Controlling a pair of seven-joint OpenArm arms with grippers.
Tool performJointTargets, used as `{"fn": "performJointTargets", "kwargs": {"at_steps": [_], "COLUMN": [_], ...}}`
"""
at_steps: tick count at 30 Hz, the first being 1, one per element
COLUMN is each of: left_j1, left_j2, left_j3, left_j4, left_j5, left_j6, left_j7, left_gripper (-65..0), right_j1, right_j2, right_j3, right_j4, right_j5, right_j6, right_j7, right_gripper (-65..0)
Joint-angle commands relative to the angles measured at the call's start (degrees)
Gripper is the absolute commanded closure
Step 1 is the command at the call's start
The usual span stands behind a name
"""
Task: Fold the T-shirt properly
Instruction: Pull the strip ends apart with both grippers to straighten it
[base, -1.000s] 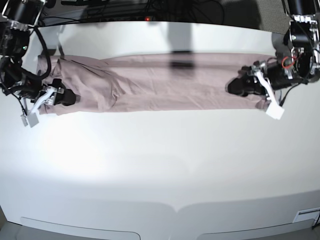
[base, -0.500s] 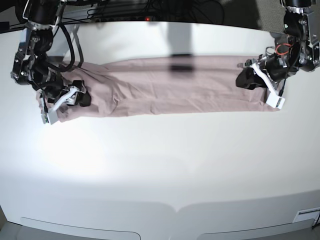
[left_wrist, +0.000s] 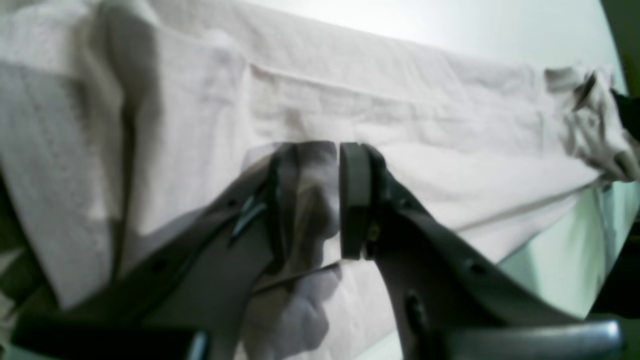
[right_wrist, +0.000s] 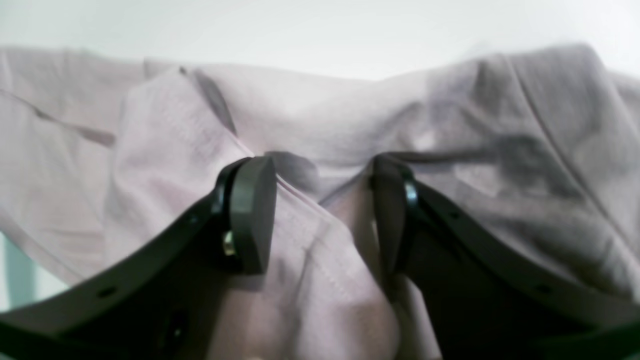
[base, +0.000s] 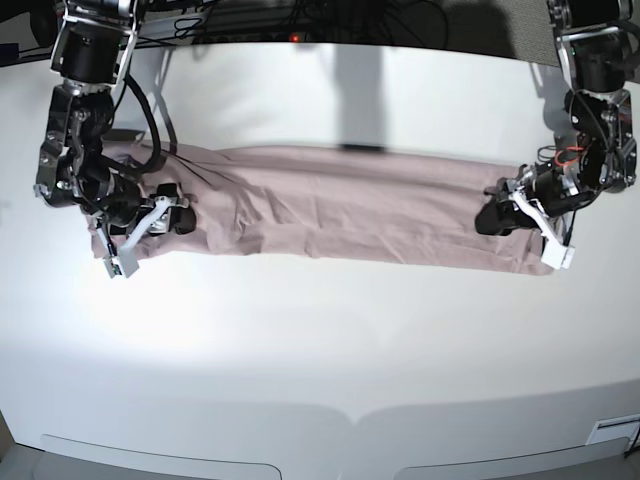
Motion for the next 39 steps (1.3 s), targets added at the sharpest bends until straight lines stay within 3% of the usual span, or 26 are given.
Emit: {"fn": "performJointTargets", "kwargs": {"at_steps": [1,8,11,14,16,21,25,31,35,39], "left_j1": [0.94,0.92,0.94,0.92,0.92,0.92,0.87,-1.16,-2.97,-3.54], "left_j2": [-1.57,-4.26,-4.98,-5.25,-5.33,-5.35,-6.14,-6.67,-8.81,-11.82], "left_j3": [-0.02,-0.02,-0.02,-0.04,-0.04,-0.02,-0.15,-0.55,-0.55,-0.55], "left_j4": [-1.01,-0.15,1.97,4.33,6.05,10.82,14.69,18.49,18.49,18.47], "left_j5": [8.02,-5.99,-8.22,-8.15,-8.15,-8.09,-7.02,1.77,7.82,6.4], "left_j6": [4.83,4.76,4.74,4.74,4.74,4.7,4.74,4.74,4.76,6.84], "left_j7": [4.2,6.95,7.72,7.78,7.93,7.91,8.13,7.1,3.28,6.58], "left_gripper": [-15.9,-15.9,-15.9,-16.6,-20.6,-45.3,-45.5,-45.5,-45.5,-45.5], "right_j1": [1.36,3.45,4.22,4.48,4.63,4.72,4.96,5.14,5.14,5.27], "right_j2": [0.81,0.83,1.31,2.08,2.27,2.58,2.58,2.56,2.58,2.58], "right_j3": [0.04,0.04,0.04,0.04,0.04,0.04,0.04,0.04,0.04,0.04], "right_j4": [0.48,2.1,3.45,4.61,5.33,6.03,6.03,6.03,6.05,6.1], "right_j5": [-0.76,4.5,5.86,7.06,7.04,7.08,7.08,7.1,7.08,7.1], "right_j6": [-0.14,-0.14,-0.14,-0.14,-0.14,-0.14,-0.14,-0.14,-0.14,-0.14], "right_j7": [0.46,-1.99,-3.21,-3.41,-4.11,-4.57,-4.79,-4.96,-5.03,-5.03], "right_gripper": [-31.7,-31.7,-31.7,-31.7,-31.7,-31.7,-31.7,-31.7,-31.7,-31.7]}}
